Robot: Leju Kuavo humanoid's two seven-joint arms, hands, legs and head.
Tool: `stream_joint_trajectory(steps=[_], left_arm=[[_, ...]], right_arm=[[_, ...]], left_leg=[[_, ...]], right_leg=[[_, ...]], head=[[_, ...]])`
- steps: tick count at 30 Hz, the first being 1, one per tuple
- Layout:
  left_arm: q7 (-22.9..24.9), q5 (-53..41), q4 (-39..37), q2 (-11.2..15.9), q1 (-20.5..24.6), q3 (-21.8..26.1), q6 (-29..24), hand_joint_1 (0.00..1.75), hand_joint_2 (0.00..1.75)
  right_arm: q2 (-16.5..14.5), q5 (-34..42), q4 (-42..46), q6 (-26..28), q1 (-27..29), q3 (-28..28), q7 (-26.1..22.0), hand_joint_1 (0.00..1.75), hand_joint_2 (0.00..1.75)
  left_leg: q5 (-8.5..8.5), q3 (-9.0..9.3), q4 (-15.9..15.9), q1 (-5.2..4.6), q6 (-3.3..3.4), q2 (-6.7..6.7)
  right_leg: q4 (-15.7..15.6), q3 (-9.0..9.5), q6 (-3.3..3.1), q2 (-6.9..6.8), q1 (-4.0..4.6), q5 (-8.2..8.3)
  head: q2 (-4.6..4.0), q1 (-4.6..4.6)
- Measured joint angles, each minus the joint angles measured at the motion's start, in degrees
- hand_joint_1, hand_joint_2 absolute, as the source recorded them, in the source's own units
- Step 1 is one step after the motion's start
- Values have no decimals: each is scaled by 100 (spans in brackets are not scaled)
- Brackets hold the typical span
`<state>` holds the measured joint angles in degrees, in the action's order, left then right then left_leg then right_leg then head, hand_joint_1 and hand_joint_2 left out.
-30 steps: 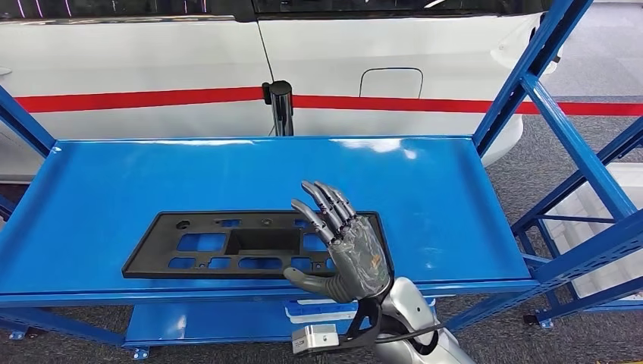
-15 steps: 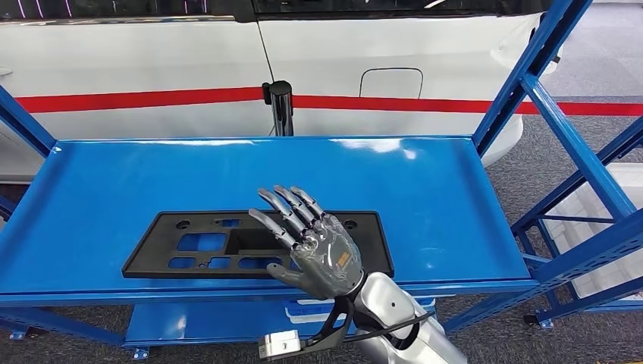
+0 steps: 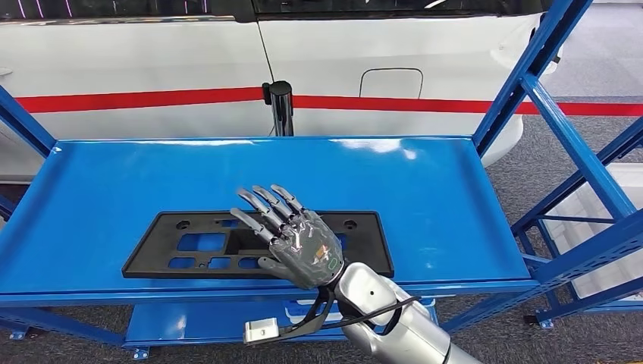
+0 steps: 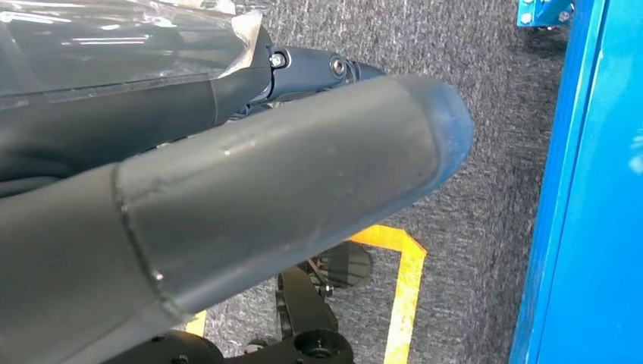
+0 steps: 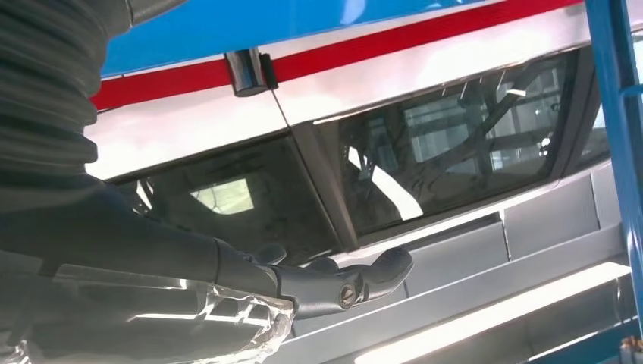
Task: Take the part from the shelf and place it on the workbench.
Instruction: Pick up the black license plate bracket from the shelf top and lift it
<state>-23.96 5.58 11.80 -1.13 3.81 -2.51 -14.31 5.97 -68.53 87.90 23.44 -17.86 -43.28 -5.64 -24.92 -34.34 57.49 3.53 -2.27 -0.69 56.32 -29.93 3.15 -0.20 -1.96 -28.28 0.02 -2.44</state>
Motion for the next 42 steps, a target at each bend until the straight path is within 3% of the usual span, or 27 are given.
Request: stream_joint_trajectory(steps=[11,31,42], left_arm=[[50,44,10,21,17,0,-198,0,0],[13,97,11,-62,19,4,-336,0,0],[-43,180,10,-66,15,39,-336,0,0]], right_arm=[[25,488,-142,-620,-189,-196,90,0,175],[226,1283,-150,-1212,-538,-420,76,0,175],[171,1891,-150,-2083,-752,-632,93,0,175]], left_leg=[[0,0,0,1,0,0],[0,1,0,3,0,-1],[0,1,-1,3,0,0]], right_leg=[[0,-1,0,0,2,0],[0,0,0,0,4,0],[1,3,0,0,5,0]], head=[[-1,-1],[0,0],[0,-1]])
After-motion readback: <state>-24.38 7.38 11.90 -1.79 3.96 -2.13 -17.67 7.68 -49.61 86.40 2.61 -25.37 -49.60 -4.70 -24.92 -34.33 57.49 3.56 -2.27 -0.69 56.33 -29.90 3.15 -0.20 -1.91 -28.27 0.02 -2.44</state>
